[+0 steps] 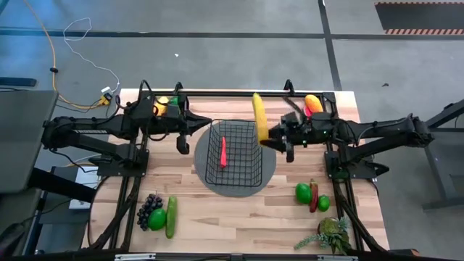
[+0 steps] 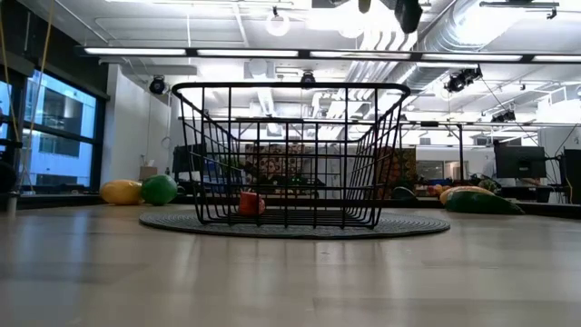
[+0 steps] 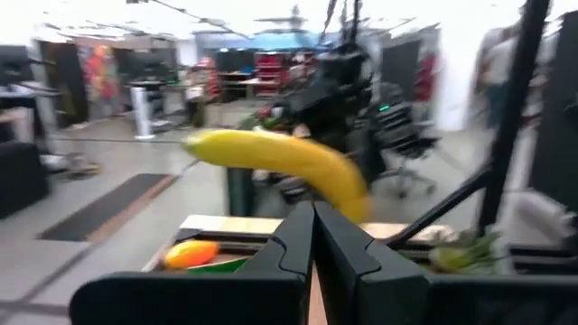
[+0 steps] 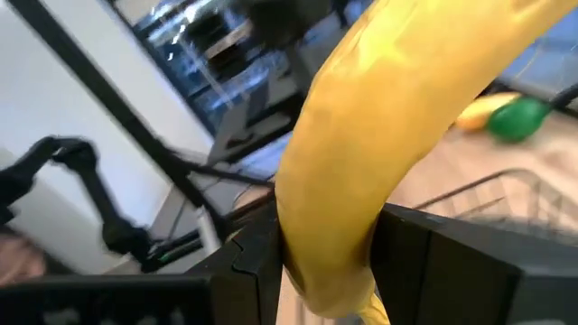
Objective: Build produce basket
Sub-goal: Put the yellow banana into the black wire basket
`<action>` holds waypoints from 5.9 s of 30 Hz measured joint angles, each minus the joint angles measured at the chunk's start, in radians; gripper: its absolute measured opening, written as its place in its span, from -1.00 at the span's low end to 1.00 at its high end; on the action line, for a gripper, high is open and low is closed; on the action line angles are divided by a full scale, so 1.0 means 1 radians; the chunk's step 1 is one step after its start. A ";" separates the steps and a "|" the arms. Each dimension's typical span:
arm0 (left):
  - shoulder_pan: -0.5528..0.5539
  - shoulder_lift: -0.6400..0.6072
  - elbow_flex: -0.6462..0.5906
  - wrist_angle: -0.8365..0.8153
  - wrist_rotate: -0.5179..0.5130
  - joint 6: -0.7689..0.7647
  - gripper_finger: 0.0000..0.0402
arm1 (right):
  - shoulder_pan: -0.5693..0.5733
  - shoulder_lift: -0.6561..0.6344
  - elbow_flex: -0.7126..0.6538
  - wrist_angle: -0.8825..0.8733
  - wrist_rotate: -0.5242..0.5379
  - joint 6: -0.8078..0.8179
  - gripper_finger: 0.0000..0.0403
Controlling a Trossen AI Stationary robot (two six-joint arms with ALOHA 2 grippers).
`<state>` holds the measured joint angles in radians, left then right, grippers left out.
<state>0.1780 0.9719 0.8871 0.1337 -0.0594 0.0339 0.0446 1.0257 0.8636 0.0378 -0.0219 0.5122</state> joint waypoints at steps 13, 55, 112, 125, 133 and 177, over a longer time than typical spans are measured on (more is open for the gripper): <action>0.092 -0.092 0.000 -0.273 -0.051 0.112 -1.00 | 0.135 0.430 0.568 -0.664 0.083 0.360 -0.44; 0.151 -0.114 0.000 -0.346 -0.028 0.100 -1.00 | -0.046 0.966 0.848 -1.046 -0.108 0.545 -0.44; 0.151 -0.111 0.000 -0.348 -0.031 0.127 -1.00 | -0.071 1.063 0.851 -1.090 -0.155 0.687 -0.44; 0.151 -0.092 0.000 -0.348 -0.031 0.127 -1.00 | -0.073 1.062 0.803 -1.040 -0.153 0.696 -0.44; 0.151 -0.092 0.000 -0.348 -0.030 0.127 -1.00 | -0.073 1.094 0.802 -1.007 -0.144 0.711 -0.44; 0.151 -0.092 0.000 -0.348 -0.034 0.135 -1.00 | -0.085 1.134 0.802 -1.130 -0.181 0.650 0.02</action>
<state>0.3290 0.8795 0.8871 -0.2138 -0.0933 0.1688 -0.0403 2.1596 1.6661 -1.0923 -0.2033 1.1625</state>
